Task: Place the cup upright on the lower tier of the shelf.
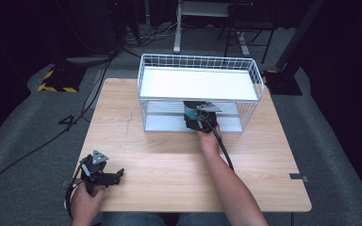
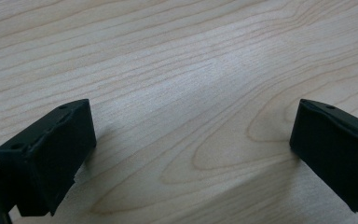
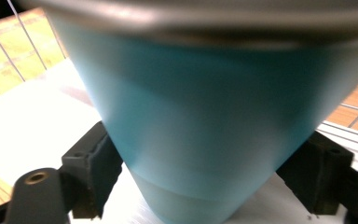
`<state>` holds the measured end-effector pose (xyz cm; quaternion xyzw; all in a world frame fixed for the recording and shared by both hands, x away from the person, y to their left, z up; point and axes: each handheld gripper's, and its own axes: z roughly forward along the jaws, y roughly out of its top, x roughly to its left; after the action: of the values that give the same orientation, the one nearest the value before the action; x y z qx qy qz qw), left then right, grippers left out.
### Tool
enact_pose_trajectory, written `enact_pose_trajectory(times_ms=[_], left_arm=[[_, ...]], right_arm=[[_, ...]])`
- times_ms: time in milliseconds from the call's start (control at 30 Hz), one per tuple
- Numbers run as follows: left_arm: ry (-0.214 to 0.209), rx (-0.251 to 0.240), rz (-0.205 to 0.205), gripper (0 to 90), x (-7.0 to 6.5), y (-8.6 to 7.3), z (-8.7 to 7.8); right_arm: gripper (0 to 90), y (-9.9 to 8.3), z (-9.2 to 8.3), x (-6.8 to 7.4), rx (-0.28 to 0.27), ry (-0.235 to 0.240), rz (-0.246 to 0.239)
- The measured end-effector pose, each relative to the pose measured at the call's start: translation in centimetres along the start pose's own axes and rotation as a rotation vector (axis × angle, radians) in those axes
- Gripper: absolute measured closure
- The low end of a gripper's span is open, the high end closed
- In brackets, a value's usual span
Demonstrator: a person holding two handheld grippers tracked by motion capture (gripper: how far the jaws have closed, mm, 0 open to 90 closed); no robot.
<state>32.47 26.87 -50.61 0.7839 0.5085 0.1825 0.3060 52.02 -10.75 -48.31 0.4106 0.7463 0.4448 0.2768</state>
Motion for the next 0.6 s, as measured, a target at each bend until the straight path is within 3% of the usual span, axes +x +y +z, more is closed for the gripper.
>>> enact_pose_trajectory(times_ms=[267, 600], left_arm=[[-0.001, -0.001, 0.000, 0.6, 0.0, 0.0, 0.0], [0.008, -0.002, -0.012, 0.6, 0.0, 0.3, 0.2]], right_arm=[[10.1, -0.3, -0.8, 0.0, 0.011, -0.020, 0.028], [10.1, -0.1, -4.0, -0.1, 0.012, -0.001, 0.038]])
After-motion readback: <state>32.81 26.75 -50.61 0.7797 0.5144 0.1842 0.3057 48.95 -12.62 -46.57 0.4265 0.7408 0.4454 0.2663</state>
